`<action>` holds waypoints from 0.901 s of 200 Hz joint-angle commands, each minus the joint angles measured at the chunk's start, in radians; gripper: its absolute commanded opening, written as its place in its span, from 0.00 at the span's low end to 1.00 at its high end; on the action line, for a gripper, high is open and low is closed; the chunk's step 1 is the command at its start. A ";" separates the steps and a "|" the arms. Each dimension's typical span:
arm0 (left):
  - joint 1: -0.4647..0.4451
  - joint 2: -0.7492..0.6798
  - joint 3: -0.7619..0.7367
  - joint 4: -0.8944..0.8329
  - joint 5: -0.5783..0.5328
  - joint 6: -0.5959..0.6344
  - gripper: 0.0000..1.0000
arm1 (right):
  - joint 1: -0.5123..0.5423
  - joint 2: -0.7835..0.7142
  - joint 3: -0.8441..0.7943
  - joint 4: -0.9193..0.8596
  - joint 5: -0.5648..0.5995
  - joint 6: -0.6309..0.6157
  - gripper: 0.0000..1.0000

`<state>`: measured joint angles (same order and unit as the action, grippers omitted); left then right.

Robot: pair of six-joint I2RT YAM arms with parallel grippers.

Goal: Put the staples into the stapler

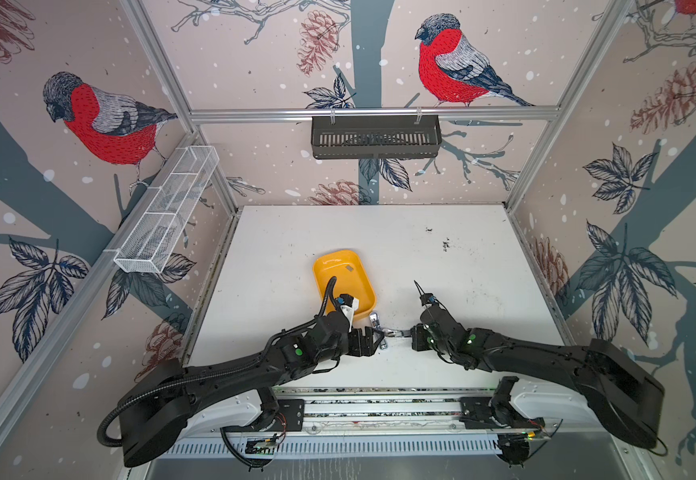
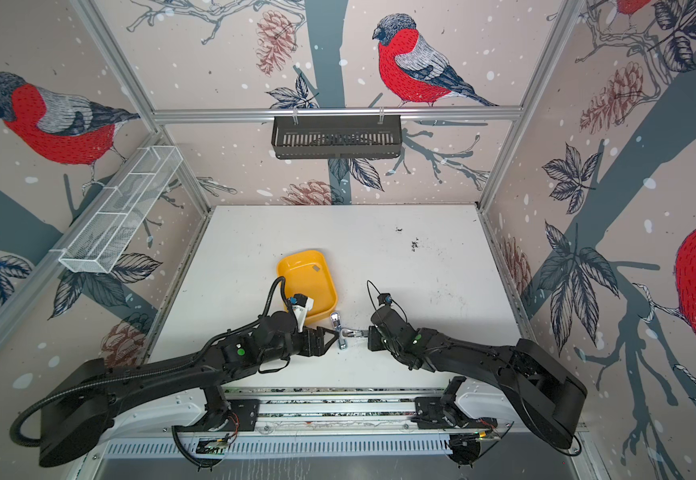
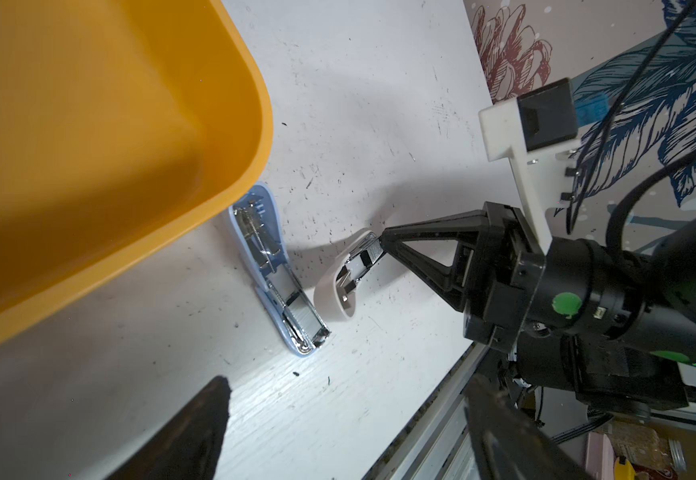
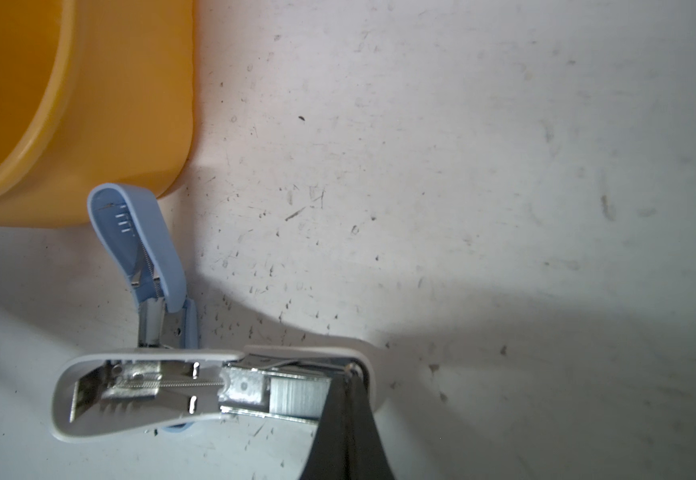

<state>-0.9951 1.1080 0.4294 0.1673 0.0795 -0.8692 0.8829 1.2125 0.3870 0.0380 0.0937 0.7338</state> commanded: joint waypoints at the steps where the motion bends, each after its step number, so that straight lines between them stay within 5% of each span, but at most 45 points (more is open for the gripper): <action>1: -0.002 0.068 0.034 0.072 0.055 -0.023 0.89 | 0.001 -0.006 -0.004 0.007 -0.003 -0.001 0.04; 180: -0.002 0.287 0.085 0.236 0.162 -0.074 0.90 | 0.002 -0.011 -0.029 0.039 -0.009 0.020 0.04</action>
<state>-0.9962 1.3796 0.5068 0.3279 0.2245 -0.9203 0.8833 1.2030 0.3622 0.0666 0.0864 0.7376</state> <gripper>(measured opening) 0.902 0.050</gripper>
